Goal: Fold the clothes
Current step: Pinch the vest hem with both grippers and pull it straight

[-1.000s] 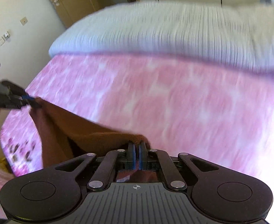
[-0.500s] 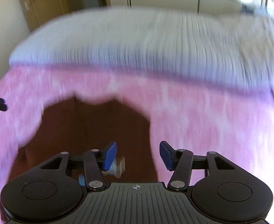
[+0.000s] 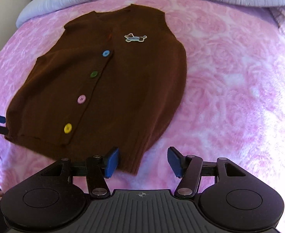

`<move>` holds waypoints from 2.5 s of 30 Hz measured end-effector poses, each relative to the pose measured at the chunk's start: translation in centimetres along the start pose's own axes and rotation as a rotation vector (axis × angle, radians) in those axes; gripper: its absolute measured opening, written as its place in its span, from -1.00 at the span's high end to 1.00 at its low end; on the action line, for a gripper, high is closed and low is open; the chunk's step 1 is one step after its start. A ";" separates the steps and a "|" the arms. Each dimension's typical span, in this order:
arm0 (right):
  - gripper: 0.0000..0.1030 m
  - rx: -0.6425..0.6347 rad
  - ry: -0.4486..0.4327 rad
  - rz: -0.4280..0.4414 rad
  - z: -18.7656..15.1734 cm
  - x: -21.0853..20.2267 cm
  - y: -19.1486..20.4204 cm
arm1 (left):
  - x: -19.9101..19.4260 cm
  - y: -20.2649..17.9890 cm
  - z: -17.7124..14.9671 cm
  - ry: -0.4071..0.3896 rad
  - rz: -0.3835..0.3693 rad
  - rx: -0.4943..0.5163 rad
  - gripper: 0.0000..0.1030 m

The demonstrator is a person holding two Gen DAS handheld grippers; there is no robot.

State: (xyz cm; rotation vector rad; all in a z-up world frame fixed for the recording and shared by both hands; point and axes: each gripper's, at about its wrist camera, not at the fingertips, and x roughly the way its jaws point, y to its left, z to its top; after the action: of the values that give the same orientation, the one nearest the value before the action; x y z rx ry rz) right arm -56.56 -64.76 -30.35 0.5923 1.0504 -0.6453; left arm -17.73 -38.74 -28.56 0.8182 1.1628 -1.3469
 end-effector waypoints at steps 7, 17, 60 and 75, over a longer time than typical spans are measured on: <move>-0.24 0.099 -0.144 -0.098 -3.9 0.7 2.9 | 1.3 2.5 -2.4 -0.120 -0.075 0.065 0.11; -0.24 0.070 -0.372 -0.109 -6.9 5.0 5.7 | 1.2 3.8 -5.3 -0.342 -0.121 0.143 0.56; -0.09 -0.075 -0.597 -0.109 -28.5 -9.3 18.4 | -13.0 9.0 -25.3 -0.619 0.074 0.099 0.14; -0.11 0.010 -0.560 -0.129 -14.5 -2.5 11.7 | -0.9 10.9 -9.3 -0.401 0.037 0.168 0.89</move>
State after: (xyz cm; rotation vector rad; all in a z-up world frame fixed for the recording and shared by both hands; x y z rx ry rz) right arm -57.46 -46.08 -32.01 0.3217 0.5617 -0.8682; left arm -8.42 -28.44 -32.13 0.6443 0.7262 -1.5091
